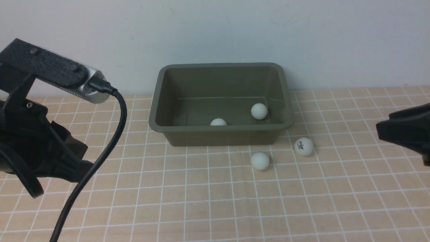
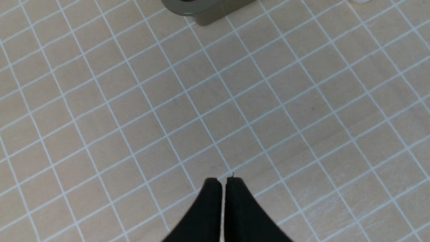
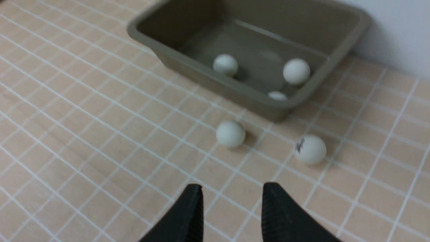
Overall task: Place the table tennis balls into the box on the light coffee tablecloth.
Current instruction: 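Reach for and grasp a ping pong ball on the table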
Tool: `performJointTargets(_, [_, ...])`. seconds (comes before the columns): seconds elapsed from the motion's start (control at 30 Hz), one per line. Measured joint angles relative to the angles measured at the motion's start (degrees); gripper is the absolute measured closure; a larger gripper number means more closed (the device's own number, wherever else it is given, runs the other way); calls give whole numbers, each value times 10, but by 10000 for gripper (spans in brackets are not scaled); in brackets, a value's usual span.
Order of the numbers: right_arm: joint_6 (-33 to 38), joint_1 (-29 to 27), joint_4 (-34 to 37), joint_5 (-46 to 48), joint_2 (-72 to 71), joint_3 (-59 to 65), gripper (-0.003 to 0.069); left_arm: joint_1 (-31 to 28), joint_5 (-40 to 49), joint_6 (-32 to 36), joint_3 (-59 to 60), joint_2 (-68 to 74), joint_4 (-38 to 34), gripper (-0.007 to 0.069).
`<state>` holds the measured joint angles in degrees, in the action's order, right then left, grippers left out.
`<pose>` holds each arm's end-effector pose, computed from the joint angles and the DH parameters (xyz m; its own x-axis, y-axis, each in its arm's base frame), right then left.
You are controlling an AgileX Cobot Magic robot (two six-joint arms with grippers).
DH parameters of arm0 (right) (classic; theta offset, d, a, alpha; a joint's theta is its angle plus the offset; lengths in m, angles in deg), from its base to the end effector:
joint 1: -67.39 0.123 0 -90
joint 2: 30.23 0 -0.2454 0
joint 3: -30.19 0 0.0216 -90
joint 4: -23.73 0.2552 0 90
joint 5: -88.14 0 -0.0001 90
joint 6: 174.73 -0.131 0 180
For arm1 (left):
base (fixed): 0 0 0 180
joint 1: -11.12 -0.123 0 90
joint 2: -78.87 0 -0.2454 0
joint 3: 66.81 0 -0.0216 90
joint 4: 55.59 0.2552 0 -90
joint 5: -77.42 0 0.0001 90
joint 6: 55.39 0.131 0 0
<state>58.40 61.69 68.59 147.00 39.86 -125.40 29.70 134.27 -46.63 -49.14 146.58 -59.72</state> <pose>0.2405 0.0555 0.2707 -0.6052 -0.2895 -0.7415 -0.5979 0.7804 0.1833 0.2247 -0.0839 0.2888 -0.7038 0.3558 -0.6149 0.4356 0.8999 0.0221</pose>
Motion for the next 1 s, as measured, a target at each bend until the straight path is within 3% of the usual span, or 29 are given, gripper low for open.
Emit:
performJointTargets(0.1, [-63, 4, -69, 18, 77, -51, 424, 0, -1, 1, 0, 0, -10, 662])
performJointTargets(0.23, [-92, 31, -124, 15, 138, -97, 421, 0, -5, 2, 0, 0, -14, 662])
performJointTargets(0.47, [-193, 129, -215, -15, 267, -196, 411, 0, -9, 3, 0, 0, -18, 662])
performJointTargets(0.6, [-219, 150, -267, -25, 336, -243, 335, 0, -9, 4, 0, 0, -32, 662])
performJointTargets(0.8, [-221, 152, -274, -44, 430, -293, 172, 0, -9, 8, 0, 0, -52, 662])
performJointTargets(1.0, [-189, 152, -274, -82, 494, -308, 142, 0, -11, 12, 0, 0, -58, 662])
